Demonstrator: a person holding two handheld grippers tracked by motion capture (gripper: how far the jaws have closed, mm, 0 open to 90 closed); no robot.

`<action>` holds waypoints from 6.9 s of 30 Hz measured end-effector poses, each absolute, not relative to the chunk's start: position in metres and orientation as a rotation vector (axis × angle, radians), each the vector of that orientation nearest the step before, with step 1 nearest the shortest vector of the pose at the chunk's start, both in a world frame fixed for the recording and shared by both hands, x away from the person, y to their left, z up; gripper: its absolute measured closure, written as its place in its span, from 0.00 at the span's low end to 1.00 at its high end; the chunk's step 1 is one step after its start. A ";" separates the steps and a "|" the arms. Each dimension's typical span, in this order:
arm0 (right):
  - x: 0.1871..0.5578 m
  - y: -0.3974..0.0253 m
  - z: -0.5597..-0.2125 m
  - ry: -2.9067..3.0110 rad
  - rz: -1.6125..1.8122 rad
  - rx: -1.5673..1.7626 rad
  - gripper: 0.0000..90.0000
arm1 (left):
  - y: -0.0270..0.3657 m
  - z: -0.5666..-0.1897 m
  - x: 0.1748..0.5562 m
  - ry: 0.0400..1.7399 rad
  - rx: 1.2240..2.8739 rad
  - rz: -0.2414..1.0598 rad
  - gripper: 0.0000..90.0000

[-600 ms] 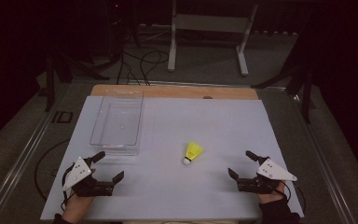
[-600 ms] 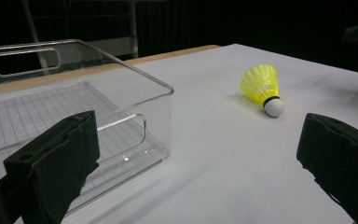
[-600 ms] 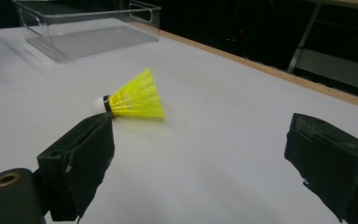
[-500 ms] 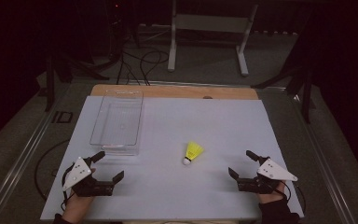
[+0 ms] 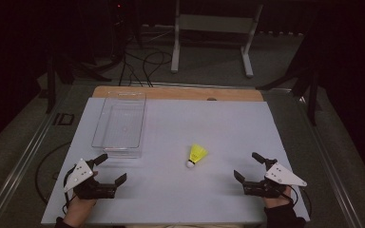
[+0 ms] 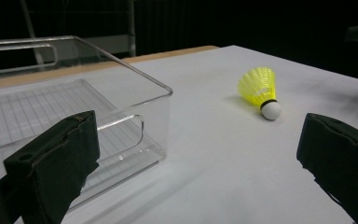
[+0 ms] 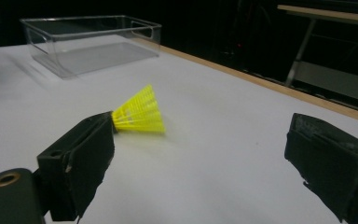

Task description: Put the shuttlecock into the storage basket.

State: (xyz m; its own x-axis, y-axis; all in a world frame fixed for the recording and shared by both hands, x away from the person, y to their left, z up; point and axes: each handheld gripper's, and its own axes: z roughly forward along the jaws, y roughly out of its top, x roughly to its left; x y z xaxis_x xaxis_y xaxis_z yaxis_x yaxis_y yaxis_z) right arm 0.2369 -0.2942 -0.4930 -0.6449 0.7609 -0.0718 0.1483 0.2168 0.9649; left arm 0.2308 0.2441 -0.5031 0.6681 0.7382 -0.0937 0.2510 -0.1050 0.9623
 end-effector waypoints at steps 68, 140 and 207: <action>0.237 -0.286 -0.492 2.028 1.488 0.793 0.09 | 0.196 -0.446 0.266 0.431 2.806 0.004 0.00; 0.236 -0.285 -0.491 2.029 1.487 0.792 0.09 | 0.055 -0.457 0.290 0.876 2.857 -0.179 0.00; 0.235 -0.286 -0.492 2.035 1.496 0.790 0.09 | -0.018 -0.488 0.322 1.132 2.323 0.127 0.00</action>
